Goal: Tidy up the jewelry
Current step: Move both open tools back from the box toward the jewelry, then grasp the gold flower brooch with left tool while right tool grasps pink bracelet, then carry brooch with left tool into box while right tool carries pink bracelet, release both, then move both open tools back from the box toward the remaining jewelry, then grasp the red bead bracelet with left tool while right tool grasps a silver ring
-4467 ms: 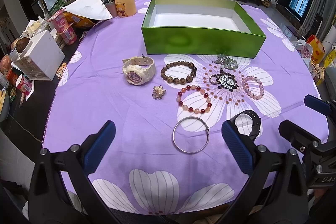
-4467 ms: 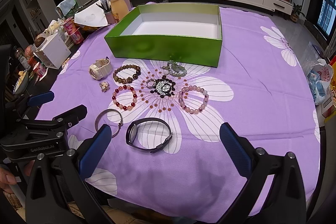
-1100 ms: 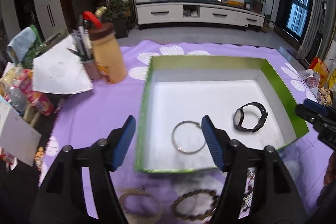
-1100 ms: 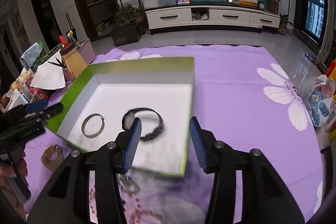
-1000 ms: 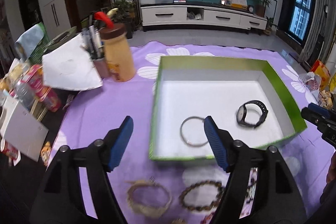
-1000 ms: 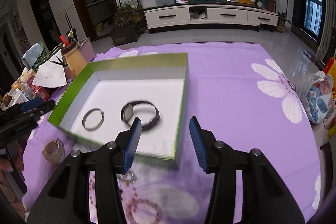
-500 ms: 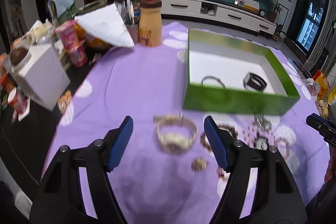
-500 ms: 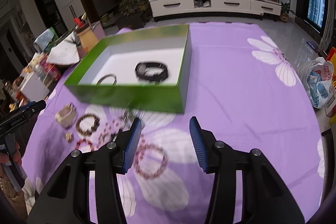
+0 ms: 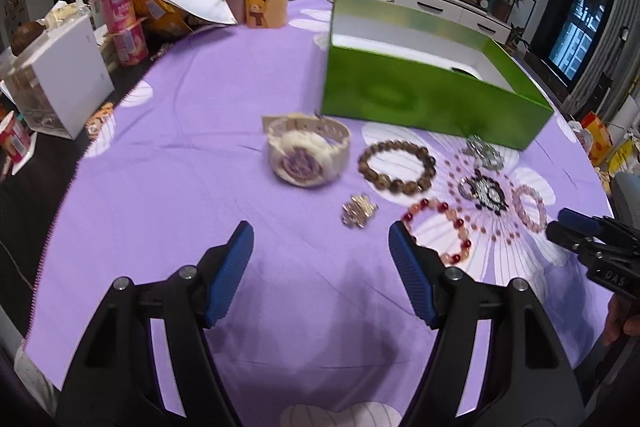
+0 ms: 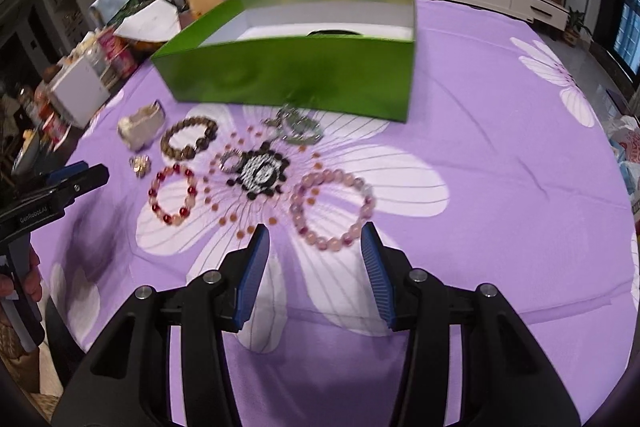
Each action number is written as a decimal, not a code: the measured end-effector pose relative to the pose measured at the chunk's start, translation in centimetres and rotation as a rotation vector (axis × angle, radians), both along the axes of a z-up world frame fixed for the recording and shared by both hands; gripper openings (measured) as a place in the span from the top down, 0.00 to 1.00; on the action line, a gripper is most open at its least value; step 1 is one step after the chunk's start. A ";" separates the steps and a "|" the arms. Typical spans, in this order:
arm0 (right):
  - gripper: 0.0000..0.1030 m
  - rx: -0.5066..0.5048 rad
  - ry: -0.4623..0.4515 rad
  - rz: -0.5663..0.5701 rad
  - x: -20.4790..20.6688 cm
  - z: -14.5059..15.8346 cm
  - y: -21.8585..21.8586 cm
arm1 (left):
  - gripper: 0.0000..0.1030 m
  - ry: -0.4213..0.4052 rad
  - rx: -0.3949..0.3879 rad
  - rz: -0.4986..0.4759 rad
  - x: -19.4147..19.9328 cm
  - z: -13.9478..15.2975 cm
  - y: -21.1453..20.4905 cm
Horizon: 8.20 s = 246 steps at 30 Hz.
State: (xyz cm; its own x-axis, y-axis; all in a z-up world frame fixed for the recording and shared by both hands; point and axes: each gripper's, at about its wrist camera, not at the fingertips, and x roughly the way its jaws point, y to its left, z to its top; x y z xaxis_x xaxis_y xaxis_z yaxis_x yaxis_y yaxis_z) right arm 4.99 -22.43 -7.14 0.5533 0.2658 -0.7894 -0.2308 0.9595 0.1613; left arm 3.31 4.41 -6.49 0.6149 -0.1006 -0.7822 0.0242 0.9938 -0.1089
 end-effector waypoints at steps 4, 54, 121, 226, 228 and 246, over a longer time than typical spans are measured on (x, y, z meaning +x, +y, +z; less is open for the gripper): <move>0.53 -0.031 -0.016 0.017 0.1 -0.8 0.7 | 0.31 0.009 -0.006 -0.019 0.0 -0.8 -0.6; 0.93 0.150 -0.098 0.031 1.4 2.2 -1.2 | 0.77 -0.043 -0.041 -0.126 2.1 -0.5 -2.4; 0.70 0.212 -0.168 -0.132 19.7 6.4 -5.2 | 0.44 0.056 -0.108 -0.089 25.5 3.0 -8.0; 0.82 -0.027 -0.107 0.167 3.4 -0.7 4.4 | 0.93 0.007 -0.008 -0.167 1.9 -1.8 -5.7; 0.82 -0.023 -0.109 0.160 3.2 -0.5 4.1 | 0.93 -0.003 -0.012 -0.166 1.8 -1.4 -5.7; 0.82 0.023 -0.178 0.120 2.5 2.6 2.3 | 0.93 -0.098 -0.056 -0.181 1.5 3.4 -5.4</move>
